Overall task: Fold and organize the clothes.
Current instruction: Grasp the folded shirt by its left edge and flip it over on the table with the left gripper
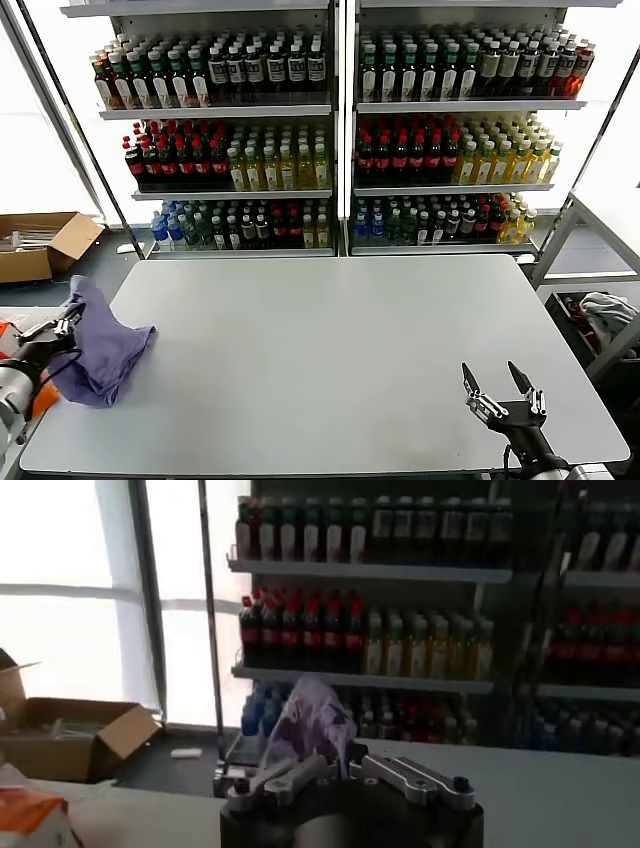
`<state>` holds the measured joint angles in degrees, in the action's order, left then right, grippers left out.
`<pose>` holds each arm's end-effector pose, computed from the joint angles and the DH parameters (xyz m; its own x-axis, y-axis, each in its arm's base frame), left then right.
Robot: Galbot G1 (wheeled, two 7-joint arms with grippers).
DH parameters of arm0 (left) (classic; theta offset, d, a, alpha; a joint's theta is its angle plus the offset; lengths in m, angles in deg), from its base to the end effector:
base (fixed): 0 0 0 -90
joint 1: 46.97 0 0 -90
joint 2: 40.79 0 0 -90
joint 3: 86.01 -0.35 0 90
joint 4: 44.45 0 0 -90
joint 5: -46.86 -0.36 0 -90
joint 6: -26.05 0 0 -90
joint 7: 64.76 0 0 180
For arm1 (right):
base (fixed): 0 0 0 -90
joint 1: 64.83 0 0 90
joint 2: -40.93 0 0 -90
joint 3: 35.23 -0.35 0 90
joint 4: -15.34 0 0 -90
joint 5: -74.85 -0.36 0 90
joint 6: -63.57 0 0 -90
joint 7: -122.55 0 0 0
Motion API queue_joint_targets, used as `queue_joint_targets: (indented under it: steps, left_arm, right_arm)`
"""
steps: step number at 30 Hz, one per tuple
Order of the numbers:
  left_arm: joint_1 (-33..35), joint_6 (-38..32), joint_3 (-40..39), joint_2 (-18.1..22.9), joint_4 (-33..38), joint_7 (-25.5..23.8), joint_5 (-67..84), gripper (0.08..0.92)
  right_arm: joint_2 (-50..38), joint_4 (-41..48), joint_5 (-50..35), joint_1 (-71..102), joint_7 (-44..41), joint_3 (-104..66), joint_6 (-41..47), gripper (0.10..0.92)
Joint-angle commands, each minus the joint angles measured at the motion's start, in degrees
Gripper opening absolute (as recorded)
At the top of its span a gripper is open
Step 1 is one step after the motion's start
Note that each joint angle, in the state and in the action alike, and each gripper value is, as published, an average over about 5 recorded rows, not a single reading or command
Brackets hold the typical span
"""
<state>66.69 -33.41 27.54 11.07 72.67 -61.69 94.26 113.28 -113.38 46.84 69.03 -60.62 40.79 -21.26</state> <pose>0.2421 0.2155 -0.1794 -0.9454 -0.0206 0.3254 -0.0364 0.9984 -0.0427 0.1284 -0.1025 -0.2598 -0.9878 -0.0739 0.1372 -0.0594 0.9925 0.1064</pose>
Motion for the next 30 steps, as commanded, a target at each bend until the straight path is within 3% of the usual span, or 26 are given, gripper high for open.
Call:
queue_joint_targets:
  steps: [1, 4, 7, 11, 14, 21, 30]
  left_arm:
    - [-5.83, 0.57, -39.32, 5.49, 9.67, 12.17, -10.23, 0.113]
    - [-9.92, -1.49, -53.56, 10.45, 2.65, 12.98, -18.36, 0.113]
    - [-14.8, -3.16, -62.4, 16.35, -5.45, 14.65, -20.42, 0.113]
    - [-20.3, -4.55, -65.94, 22.59, -11.84, 17.61, -17.12, 0.113]
    - [-23.11, -5.74, -65.72, 24.45, -12.75, 17.51, -16.41, 0.12]
    - [-25.28, -6.51, -62.27, 23.42, -8.2, 16.1, -9.99, 0.27]
    - [-18.35, -8.95, -49.42, 16.58, 5.4, 8.29, -5.2, 0.53]
  right_arm:
    - [0.53, -0.23, 0.32, 0.18, 0.03, -0.63, 0.2, 0.823]
    - [0.77, -0.76, 0.8, 0.73, 0.07, -1.15, 0.54, 0.823]
    - [1.11, -1.46, 0.97, 1.53, 0.08, -1.96, 0.94, 0.823]
    - [1.49, -1.83, 1.21, 2.82, 0.17, -2.73, 1.21, 0.823]
    - [1.59, -1.89, 1.34, 3.49, 0.39, -2.34, 1.51, 0.823]
    - [1.3, -2.03, 1.32, 0.75, 2.56, 2.59, 5.5, 0.823]
    - [-0.67, 2.18, -0.34, -13.47, 10.59, 16.68, 14.08, 0.823]
